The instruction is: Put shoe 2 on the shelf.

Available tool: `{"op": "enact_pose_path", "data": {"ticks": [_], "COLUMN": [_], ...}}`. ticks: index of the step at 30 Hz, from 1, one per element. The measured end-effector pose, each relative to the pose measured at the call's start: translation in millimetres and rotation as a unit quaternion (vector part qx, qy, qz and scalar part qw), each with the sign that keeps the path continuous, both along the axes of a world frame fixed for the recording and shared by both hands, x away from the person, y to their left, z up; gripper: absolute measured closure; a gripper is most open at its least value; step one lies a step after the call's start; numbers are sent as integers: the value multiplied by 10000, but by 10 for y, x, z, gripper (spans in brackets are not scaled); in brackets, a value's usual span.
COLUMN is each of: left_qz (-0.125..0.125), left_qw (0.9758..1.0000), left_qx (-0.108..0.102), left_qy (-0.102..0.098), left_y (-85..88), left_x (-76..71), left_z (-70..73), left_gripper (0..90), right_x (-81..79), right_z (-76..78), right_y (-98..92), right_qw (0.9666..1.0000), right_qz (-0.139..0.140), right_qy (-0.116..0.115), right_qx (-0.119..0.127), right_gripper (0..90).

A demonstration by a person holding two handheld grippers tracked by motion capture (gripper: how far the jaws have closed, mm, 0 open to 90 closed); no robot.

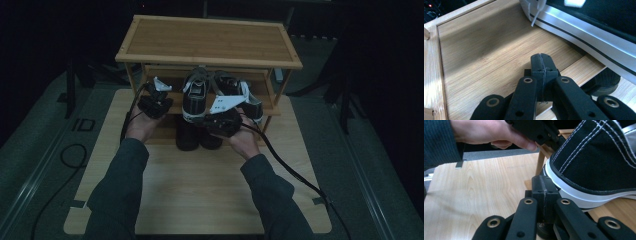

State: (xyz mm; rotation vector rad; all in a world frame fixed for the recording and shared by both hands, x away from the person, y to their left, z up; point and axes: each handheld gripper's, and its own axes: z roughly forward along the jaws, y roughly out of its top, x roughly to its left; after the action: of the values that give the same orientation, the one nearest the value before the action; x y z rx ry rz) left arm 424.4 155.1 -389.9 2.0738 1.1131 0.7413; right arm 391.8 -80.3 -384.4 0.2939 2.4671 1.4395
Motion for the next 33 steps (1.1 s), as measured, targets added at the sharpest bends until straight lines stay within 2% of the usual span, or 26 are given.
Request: {"op": "enact_pose_path", "data": {"ticks": [8, 15, 19, 21, 22, 24, 27, 30, 33], "left_qz": [18, 25, 27, 23, 26, 18, 7, 23, 31], "left_qw": [9999, 9999, 9999, 9999, 9999, 9999, 9999, 9999, 9999], "left_qx": [-98, -100, -97, -94, -91, -103, -140, -134, -137], "left_qy": [-30, -25, -30, -34, -37, -48, -40, -52, -61], "left_y": [1, -1, -5, -3, -3, 0, 9, 5, 4], "left_x": [-3, -2, -2, -5, -7, -3, -2, -6, -8], "left_z": [-11, -10, -10, -12, -13, -14, -16, -18, -20], "left_gripper": [900, 900, 900, 900, 900, 900, 900, 900, 900], "right_x": [-9, 7, 14, 12, 20, 65, 63, 85, 88], "right_z": [-67, -57, -75, -95, -103, -97, -78, -84, -95], "right_y": [86, 94, 101, 112, 110, 68, 74, 90, 97], "right_qw": [9995, 9997, 9996, 9993, 9988, 9993, 9991, 9994, 9994], "right_qz": [18, 15, 18, -72, -257, -322, -327, -280, -271], "right_qy": [-82, -97, -137, -188, -252, -105, -168, -136, -149], "right_qx": [-316, -207, -226, -305, -329, -184, -195, -126, -162], "right_gripper": [900, 900, 900, 900, 900, 900, 900, 900, 900]}}
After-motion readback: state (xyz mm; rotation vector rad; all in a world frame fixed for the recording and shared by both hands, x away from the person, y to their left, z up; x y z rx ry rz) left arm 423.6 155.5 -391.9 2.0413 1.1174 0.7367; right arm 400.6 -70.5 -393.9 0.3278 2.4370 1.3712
